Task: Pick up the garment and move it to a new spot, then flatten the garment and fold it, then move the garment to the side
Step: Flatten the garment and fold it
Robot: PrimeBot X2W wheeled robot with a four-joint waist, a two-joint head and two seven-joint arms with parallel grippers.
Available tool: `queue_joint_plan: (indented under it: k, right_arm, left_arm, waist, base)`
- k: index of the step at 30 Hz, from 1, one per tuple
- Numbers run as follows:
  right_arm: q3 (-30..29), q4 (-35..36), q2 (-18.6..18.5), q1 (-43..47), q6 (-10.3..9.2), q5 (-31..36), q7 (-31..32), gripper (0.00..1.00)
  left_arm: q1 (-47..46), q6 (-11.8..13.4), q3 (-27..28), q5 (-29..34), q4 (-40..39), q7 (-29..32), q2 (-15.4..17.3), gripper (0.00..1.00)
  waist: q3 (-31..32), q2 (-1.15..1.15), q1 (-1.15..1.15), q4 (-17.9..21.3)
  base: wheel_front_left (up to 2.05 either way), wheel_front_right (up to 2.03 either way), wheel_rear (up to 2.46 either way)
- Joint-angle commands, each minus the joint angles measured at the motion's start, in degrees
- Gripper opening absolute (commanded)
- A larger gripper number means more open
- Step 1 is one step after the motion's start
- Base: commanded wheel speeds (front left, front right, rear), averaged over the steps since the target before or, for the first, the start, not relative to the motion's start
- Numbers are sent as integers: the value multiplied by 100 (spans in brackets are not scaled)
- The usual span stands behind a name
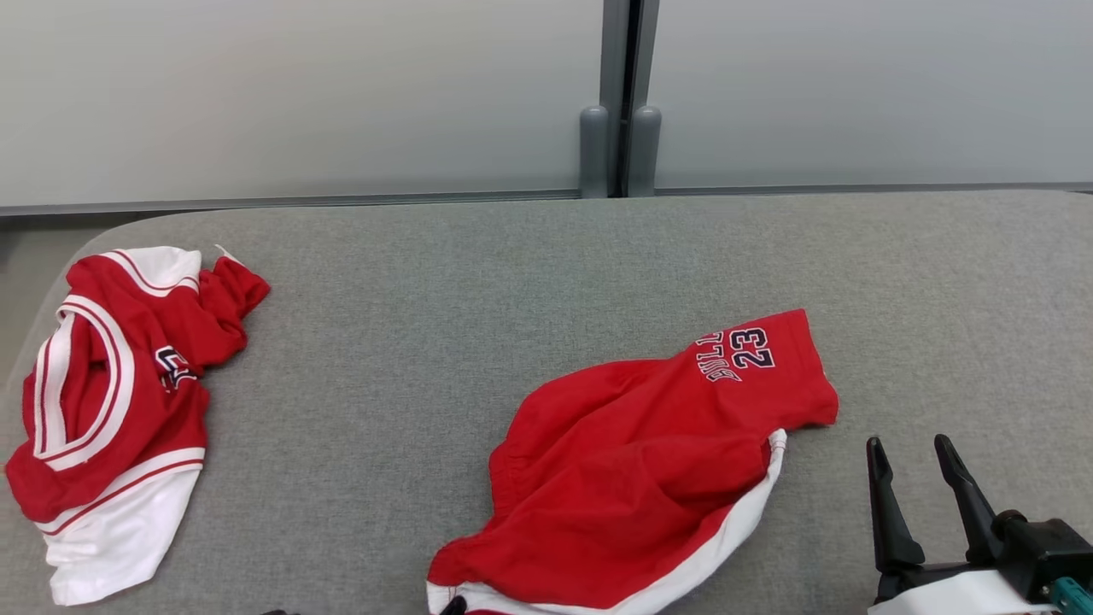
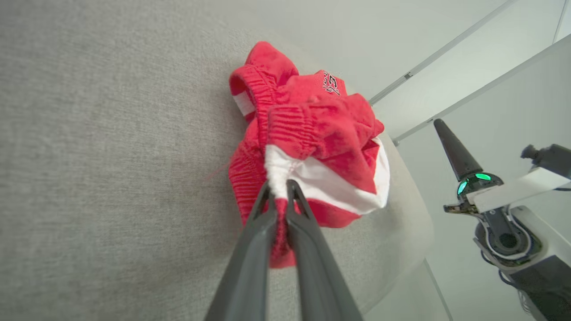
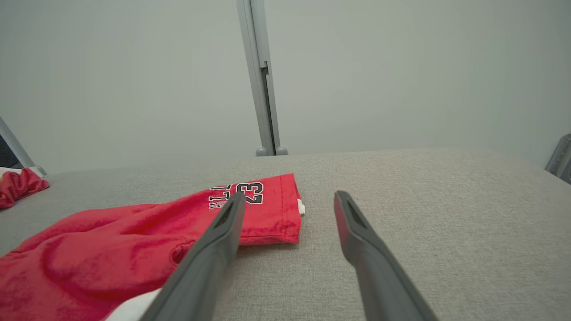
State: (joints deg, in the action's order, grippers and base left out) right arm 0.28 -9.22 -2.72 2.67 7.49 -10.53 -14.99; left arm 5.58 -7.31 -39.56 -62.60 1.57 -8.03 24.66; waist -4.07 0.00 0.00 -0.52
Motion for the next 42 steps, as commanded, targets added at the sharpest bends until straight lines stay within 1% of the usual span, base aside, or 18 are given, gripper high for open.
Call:
queue_joint_plan:
  k: [1, 2, 6, 11, 13, 14, 15, 18, 20, 23, 28, 30, 35, 37, 42]
  right_arm:
    - [-7, -20, -32, 11, 1, 26, -30, 100]
    - [-3, -26, -33, 11, 1, 22, -30, 100]
    - [-3, -36, -32, 66, 1, 30, -30, 100]
    - [-29, -51, -32, 122, 1, 41, -30, 100]
    - [-46, -48, -32, 151, 1, 50, -30, 100]
    - [-46, -48, -32, 151, 1, 50, -30, 100]
    - [-56, -40, -32, 161, 1, 55, -30, 100]
    - [-106, -10, -33, 201, 1, 90, -30, 100]
    - [-125, 16, -32, 232, 1, 117, -30, 100]
    - [-209, 67, -33, 230, 1, 162, -30, 100]
    - [-324, 143, -32, 273, 1, 231, -30, 100]
    - [-325, 129, -32, 293, 1, 285, -30, 100]
    - [-395, 139, -32, 339, 1, 434, -30, 100]
    - [-411, 140, -32, 374, 1, 470, -30, 100]
    - [-435, 121, -32, 419, 1, 480, -30, 100]
  left_arm:
    - [-125, -26, -78, 40, 141, -179, 53, 64]
    - [-163, -26, -130, -10, 216, -269, 24, 100]
    - [-235, -26, -173, -186, 502, -529, 53, 100]
    - [-157, -27, -77, -315, 620, -658, 145, 100]
    - [-59, -21, 130, -154, 692, -707, 232, 100]
    - [-59, -21, 130, -154, 692, -707, 232, 100]
    - [-31, -21, 259, -72, 707, -712, 216, 100]
    - [108, -21, 948, 400, 633, -719, -3, 100]
    - [230, -21, 1438, 872, 560, -709, -197, 100]
    - [394, -22, 2148, 1663, 408, -711, -578, 100]
    - [676, -22, 3156, 2871, 35, -711, -1239, 100]
    - [812, -22, 3425, 3286, -55, -711, -1461, 100]
    - [1011, -22, 3940, 4085, -151, -712, -1776, 100]
    - [1061, -22, 4051, 4262, -117, -712, -1839, 100]
    - [1101, -22, 4095, 4422, -75, -712, -1906, 100]
  waist:
    - [43, 0, 0, -62]
    - [55, 0, 0, -76]
    - [107, 0, 0, -116]
    - [169, 0, 0, -137]
    - [223, 0, 0, -152]
    - [223, 0, 0, -152]
    - [242, 0, 0, -162]
    - [322, 0, 0, -207]
    - [372, 0, 0, -223]
    - [428, 0, 0, -231]
    - [531, 0, 0, -209]
    - [571, 0, 0, -180]
    - [646, 0, 0, -143]
    - [670, 0, 0, -148]
    - [713, 0, 0, -173]
  base:
    - [0, 0, 0]
    - [0, 0, 0]
    - [0, 0, 0]
    - [0, 0, 0]
    - [0, 0, 0]
    - [0, 0, 0]
    - [0, 0, 0]
    - [0, 0, 0]
    - [0, 0, 0]
    - [0, 0, 0]
    - [0, 0, 0]
    - [0, 0, 0]
    - [0, 0, 0]
    - [0, 0, 0]
    - [0, 0, 0]
